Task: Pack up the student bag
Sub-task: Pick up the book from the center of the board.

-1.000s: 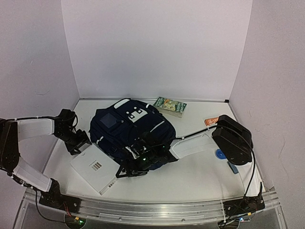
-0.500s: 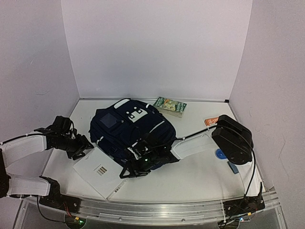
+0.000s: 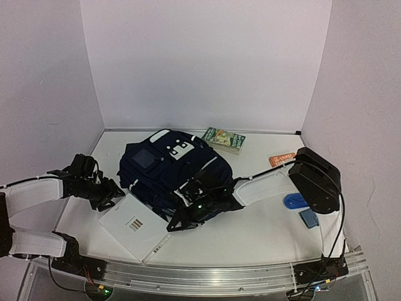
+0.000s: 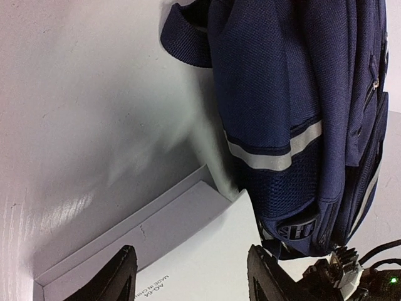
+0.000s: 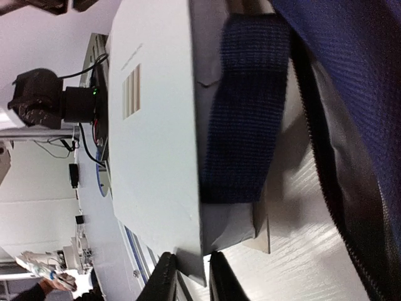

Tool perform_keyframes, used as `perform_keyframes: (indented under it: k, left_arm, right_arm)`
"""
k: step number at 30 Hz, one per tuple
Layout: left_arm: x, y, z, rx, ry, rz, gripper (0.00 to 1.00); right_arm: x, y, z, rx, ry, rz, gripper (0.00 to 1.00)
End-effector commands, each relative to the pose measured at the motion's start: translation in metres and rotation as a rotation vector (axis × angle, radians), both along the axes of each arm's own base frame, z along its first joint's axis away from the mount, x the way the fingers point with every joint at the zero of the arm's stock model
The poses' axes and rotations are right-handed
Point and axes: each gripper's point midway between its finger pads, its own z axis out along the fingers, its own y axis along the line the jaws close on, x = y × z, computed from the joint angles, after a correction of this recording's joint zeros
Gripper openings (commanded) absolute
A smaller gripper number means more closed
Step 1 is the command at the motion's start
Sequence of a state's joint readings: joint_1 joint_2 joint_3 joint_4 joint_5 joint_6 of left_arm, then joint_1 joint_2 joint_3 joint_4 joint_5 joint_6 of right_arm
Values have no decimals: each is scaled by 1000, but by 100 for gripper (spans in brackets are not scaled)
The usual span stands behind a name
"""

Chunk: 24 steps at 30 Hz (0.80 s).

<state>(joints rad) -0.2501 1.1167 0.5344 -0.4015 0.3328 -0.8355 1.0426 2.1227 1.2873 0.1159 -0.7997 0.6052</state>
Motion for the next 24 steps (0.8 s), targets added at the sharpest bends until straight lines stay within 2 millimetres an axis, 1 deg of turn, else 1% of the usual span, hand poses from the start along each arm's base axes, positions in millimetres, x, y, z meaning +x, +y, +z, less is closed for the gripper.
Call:
perform_keyframes:
  k: [1,3,4,7,10,13,15,17,20,24]
  left_arm:
    - [-15,-17,2,-73,42,-61,60]
    - [-15,-16,9,-74,22,-60,61]
    - [-14,-15,16,-71,0,-59,62]
    - [-11,-12,45,-45,-74,-81,71]
    - [-5,-10,81,-28,-167,-99,83]
    - [1,-8,106,-3,-226,-112,90]
    - [5,-9,117,10,-246,-125,94]
    - [11,-13,127,5,-272,-152,95]
    - [20,-26,142,-26,-334,-232,96]
    - [28,-42,164,-57,-416,-342,97]
  right_arm:
    - [-13,10,62,170,-57,85,0]
    - [-16,10,70,187,-52,100,0]
    - [-18,10,74,197,-49,109,0]
    - [-22,10,91,231,-55,130,0]
    - [-25,6,110,260,-74,149,0]
    - [-22,2,128,271,-146,170,0]
    - [-19,-5,128,218,-192,180,0]
    - [-8,-11,136,206,-247,173,0]
    - [13,-23,154,206,-294,151,0]
    - [43,-47,170,185,-340,111,0]
